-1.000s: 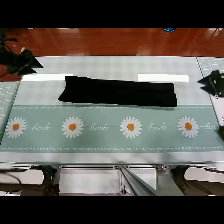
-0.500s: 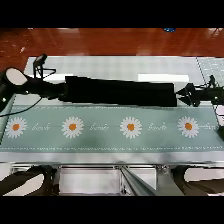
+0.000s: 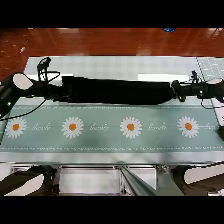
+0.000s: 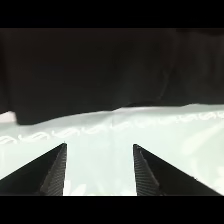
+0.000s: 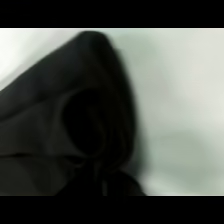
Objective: Fold the shirts.
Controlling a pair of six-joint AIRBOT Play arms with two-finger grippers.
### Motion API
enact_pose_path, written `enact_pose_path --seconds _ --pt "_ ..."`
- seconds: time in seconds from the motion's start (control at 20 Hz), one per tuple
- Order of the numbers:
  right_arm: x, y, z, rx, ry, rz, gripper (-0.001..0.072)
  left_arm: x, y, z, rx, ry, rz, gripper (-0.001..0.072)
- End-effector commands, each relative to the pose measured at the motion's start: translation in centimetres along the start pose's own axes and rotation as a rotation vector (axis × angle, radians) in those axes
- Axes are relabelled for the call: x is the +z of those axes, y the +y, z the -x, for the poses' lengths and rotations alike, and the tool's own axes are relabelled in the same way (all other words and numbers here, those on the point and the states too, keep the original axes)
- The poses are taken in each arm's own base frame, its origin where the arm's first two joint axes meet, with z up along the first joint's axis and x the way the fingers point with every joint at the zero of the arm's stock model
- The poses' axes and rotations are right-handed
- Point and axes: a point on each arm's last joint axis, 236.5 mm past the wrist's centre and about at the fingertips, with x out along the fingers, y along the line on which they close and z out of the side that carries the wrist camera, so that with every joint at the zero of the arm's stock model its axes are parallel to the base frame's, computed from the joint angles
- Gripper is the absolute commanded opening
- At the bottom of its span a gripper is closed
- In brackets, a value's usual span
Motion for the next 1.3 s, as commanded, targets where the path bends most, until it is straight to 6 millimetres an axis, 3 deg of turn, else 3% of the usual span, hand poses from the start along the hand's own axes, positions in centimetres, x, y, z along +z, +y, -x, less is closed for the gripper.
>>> enact_pose_path --seconds 0.0,0.05,0.1,0.15,0.2,0.4,0.55,0.65,0.85,0.95,1.1,1.25 --pt "0.3 4.1 1.8 0.043 -0.008 0.102 0.0024 0.2 -0.2 0.0 -0.006 -0.012 0.004 0.0502" --pt "0.4 5.0 3.2 0.041 -0.030 0.132 0.0024 0.2 -0.2 0.0 -0.006 -0.011 0.004 0.0466" --pt "0.2 5.8 4.9 0.029 -0.046 0.174 0.0024 0.2 -0.2 0.0 -0.009 -0.011 0.006 0.0323" --pt "-0.4 6.3 6.6 -0.002 -0.053 0.225 0.0024 0.2 -0.5 0.0 -0.021 -0.012 0.014 0.0112" --pt "-1.3 6.5 8.2 -0.040 -0.059 0.263 0.0024 0.4 -1.1 0.0 -0.045 -0.017 0.019 0.0017" --pt "-7.0 8.4 14.0 -0.103 -0.110 0.386 0.0024 1.9 -6.5 -0.6 -0.211 -0.084 0.000 0.0016" --pt "-12.1 10.3 17.4 -0.081 -0.183 0.421 0.0024 0.8 -11.9 -3.8 -0.272 -0.003 -0.083 0.0016" --pt "-14.8 11.1 19.0 -0.064 -0.220 0.421 0.0024 -1.1 -16.8 -6.5 -0.317 0.072 -0.175 0.0016" --pt "-17.6 12.9 21.6 -0.038 -0.297 0.438 0.0024 -6.0 -27.6 -10.8 -0.467 0.213 -0.261 0.0016" --pt "-18.1 13.1 22.1 -0.033 -0.308 0.437 0.0024 -11.3 -31.3 -12.4 -0.515 0.363 -0.343 0.0016" --pt "-18.1 13.7 22.1 -0.009 -0.310 0.431 0.0024 -18.3 -33.6 -14.1 -0.514 0.530 -0.389 0.0017" --pt "-18.1 13.7 22.1 -0.009 -0.310 0.431 0.0024 -21.6 -34.7 -15.0 -0.531 0.605 -0.328 0.0016"
